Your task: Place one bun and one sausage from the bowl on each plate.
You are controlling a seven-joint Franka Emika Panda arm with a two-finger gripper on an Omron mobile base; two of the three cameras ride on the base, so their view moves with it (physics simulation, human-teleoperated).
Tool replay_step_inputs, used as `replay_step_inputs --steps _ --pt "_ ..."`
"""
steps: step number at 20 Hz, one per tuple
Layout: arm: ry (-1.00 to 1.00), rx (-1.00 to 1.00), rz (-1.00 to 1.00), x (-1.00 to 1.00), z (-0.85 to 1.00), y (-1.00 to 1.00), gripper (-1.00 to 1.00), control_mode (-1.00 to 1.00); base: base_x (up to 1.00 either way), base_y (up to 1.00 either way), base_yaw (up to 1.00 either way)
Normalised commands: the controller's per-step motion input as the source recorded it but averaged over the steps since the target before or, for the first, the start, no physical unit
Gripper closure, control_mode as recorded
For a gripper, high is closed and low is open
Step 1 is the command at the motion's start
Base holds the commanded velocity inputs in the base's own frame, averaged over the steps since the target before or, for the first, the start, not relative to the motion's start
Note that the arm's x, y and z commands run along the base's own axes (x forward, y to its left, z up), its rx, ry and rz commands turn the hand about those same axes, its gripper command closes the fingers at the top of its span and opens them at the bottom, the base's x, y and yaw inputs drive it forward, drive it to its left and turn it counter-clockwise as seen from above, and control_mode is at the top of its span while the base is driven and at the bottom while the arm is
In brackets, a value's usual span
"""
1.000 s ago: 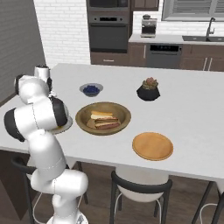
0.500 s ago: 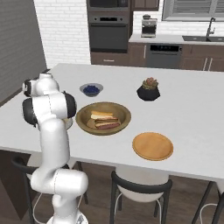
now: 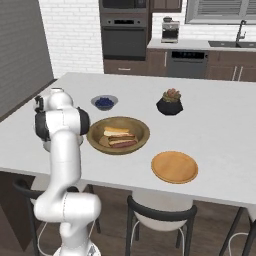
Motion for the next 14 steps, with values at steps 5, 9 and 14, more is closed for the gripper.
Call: replay_step_inputs --steps 5,9,14 --pt "0.00 -0.08 -0.14 0.18 -0.43 0.00 -1.00 -1.00 0.00 0.00 0.00" --pt "-0.04 -0.05 -0.11 -0.05 -0.21 -0.05 -1.00 -1.00 0.00 0.00 0.00" --pt "-0.19 0.00 -0.01 -0.38 0.00 -0.24 -1.00 -1.00 0.00 0.00 0.00"
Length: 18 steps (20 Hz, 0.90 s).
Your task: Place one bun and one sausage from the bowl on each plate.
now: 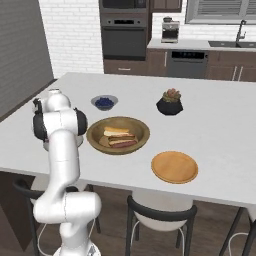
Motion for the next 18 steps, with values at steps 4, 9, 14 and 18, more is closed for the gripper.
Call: replay_step_inputs --steps 4,9,14,18 --pt "-0.20 0.00 0.00 -0.37 0.05 -0.28 -1.00 -1.00 0.00 0.00 0.00" --pt "-0.11 0.04 0.04 -0.67 0.62 -0.75 -1.00 -1.00 0.00 0.00 0.00" --pt "0.03 0.09 0.02 -0.20 0.76 -1.00 -1.00 -1.00 0.00 0.00 0.00" --pt "0.17 0.03 0.00 0.04 0.73 -1.00 -1.00 -1.00 0.00 0.00 0.00"
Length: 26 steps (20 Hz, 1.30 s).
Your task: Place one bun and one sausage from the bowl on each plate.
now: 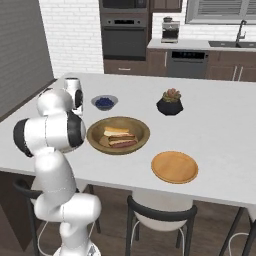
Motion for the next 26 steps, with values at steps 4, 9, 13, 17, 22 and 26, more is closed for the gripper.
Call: replay_step_inputs --steps 4,9,13,17,22,26 --pt "0.27 0.00 -0.02 0.22 0.46 -0.99 -1.00 -1.00 0.00 0.00 0.00" --pt "0.32 0.00 -0.01 0.03 0.06 -0.97 -1.00 -1.00 0.00 0.00 0.00" --pt "0.34 0.00 0.00 0.04 -0.09 -0.80 -1.00 -1.00 0.00 0.00 0.00" --pt "0.26 0.00 0.00 0.31 -0.20 -0.46 -1.00 -1.00 0.00 0.00 0.00" --pt "0.02 0.01 0.00 0.10 -0.46 -0.09 -1.00 -1.00 0.00 0.00 0.00" --pt "-0.37 0.16 0.00 0.00 -0.36 0.00 -1.00 -1.00 0.00 0.00 0.00"
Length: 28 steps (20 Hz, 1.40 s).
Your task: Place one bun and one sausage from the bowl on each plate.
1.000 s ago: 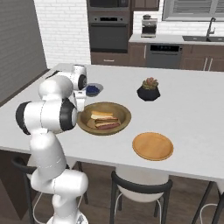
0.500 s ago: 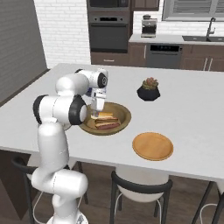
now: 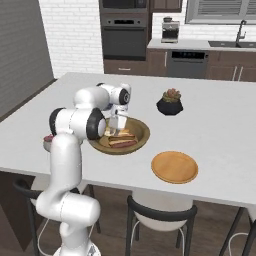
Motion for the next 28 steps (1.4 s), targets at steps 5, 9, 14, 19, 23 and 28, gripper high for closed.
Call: replay_step_inputs --steps 5,9,14,19,23,28 --pt "-0.63 0.16 0.00 -0.29 -0.22 -0.05 -1.00 -1.00 0.00 0.00 0.00" --pt "-0.71 0.02 -0.01 -0.52 -0.21 0.00 -1.00 -1.00 0.00 0.00 0.00" --pt "-0.44 0.00 -0.07 -0.17 0.07 0.00 -1.00 -1.00 0.00 0.00 0.00" --pt "0.00 0.00 -0.13 0.84 0.41 0.00 -1.00 -1.00 0.00 0.00 0.00" --pt "0.21 0.00 -0.12 1.00 0.56 0.00 -1.00 -1.00 0.00 0.00 0.00" --pt "0.18 0.00 -0.06 0.37 -0.04 -0.03 -1.00 -1.00 0.00 0.00 0.00"
